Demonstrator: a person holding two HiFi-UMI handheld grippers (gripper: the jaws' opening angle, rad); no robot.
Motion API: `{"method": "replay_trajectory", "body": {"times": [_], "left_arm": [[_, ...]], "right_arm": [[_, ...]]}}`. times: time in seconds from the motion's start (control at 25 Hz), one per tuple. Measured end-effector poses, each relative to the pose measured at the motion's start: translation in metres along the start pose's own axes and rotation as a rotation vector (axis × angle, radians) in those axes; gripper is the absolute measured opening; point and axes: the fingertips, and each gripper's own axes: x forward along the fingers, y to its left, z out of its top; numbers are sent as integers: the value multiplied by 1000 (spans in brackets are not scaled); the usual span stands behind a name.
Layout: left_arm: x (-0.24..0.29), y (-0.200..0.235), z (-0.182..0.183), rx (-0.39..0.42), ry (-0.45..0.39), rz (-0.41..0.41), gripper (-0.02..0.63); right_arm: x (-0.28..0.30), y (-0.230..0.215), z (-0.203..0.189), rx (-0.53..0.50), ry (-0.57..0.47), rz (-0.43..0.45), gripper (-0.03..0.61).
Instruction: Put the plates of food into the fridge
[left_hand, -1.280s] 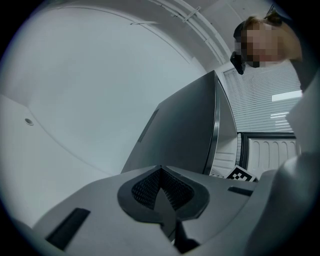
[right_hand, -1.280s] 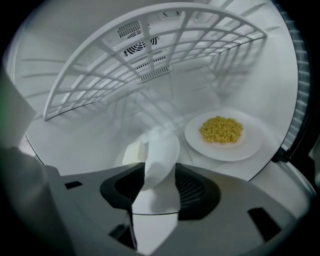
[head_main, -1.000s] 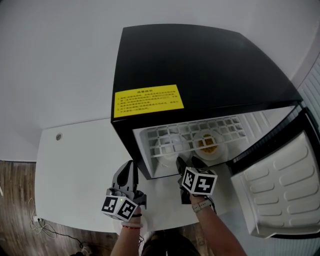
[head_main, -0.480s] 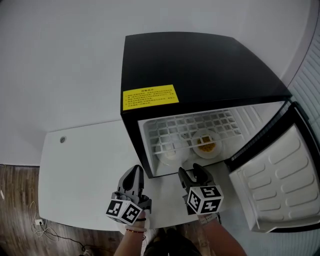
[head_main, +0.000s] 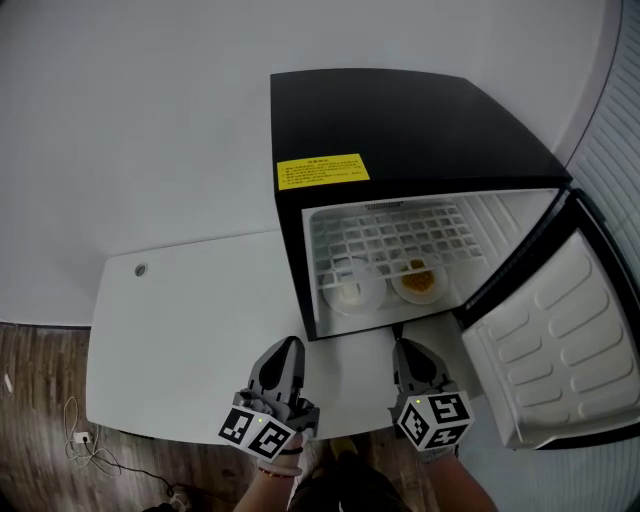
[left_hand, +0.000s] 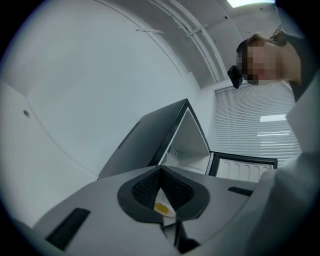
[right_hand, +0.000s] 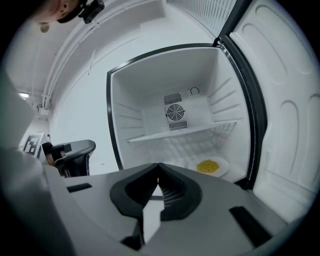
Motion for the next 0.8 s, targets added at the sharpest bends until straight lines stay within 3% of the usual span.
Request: {"method": "replay_trajectory", "body": {"times": [0.36, 0.6, 0.8], "left_arm": [[-74, 11, 30, 80, -30, 62, 6], [-127, 27, 49, 194, -22, 117, 6], [-167, 43, 58, 214, -33, 187, 6]], "right_arm": [[-33, 37, -28, 50, 40, 52, 6], [-41, 75, -45, 39, 76, 111, 6], [-45, 100, -56, 32, 103, 145, 6]]}}
